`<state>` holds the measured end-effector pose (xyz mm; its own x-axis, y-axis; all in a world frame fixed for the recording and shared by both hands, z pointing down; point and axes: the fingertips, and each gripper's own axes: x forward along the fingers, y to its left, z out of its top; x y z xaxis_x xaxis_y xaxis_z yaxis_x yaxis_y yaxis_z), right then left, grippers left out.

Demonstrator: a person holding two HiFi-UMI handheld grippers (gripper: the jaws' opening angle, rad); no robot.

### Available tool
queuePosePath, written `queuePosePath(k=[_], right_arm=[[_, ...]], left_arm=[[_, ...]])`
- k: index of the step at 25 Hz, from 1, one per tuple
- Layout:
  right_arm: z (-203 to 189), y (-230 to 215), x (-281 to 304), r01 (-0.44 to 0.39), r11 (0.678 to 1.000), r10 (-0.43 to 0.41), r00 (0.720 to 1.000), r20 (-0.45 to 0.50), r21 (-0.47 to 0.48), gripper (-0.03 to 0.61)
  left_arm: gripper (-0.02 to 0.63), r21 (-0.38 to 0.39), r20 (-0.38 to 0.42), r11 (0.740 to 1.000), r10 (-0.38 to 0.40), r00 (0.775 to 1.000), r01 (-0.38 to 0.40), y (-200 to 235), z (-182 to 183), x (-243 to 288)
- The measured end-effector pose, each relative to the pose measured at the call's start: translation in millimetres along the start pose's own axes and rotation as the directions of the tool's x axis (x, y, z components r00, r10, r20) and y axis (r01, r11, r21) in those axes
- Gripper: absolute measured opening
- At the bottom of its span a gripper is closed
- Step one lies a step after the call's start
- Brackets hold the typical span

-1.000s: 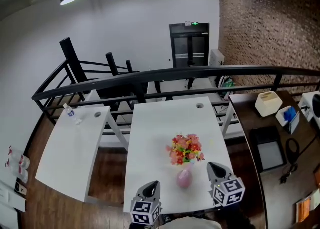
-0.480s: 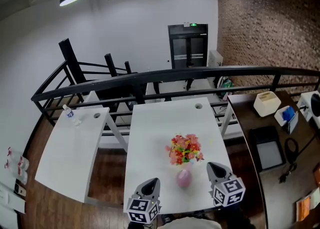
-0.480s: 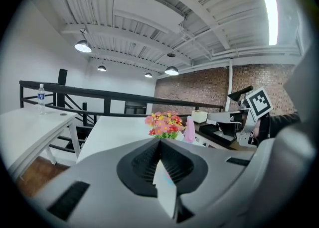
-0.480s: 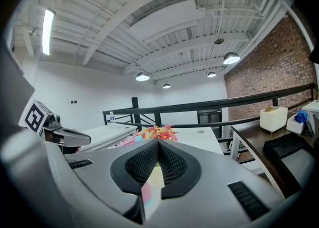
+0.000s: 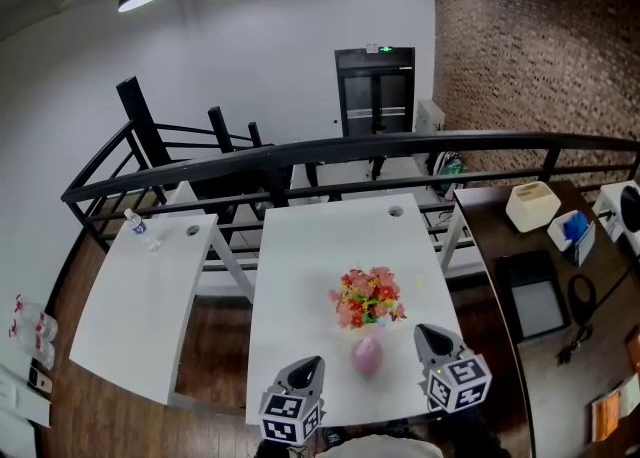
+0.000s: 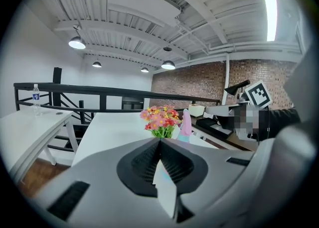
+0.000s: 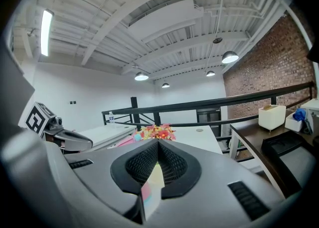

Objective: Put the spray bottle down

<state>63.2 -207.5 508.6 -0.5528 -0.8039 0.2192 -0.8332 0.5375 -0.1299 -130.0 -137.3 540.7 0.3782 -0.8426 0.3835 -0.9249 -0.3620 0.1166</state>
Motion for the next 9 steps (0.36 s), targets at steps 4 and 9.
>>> queuePosePath(k=[4, 9], right_arm=[[-2.5, -1.0, -0.8, 0.003, 1.000, -0.003, 1.000, -0.006, 0.000, -0.014], [-5.0, -3.7, -1.0, 0.011, 1.000, -0.011, 1.000, -0.010, 0.003, -0.012]], left_arm=[[0.009, 0.003, -0.011, 1.000, -0.015, 1.000, 0.015, -3.7, -3.2, 2.8], [0.009, 0.002, -0.029, 0.999, -0.032, 0.999, 0.032, -7.4, -9.1, 6.7]])
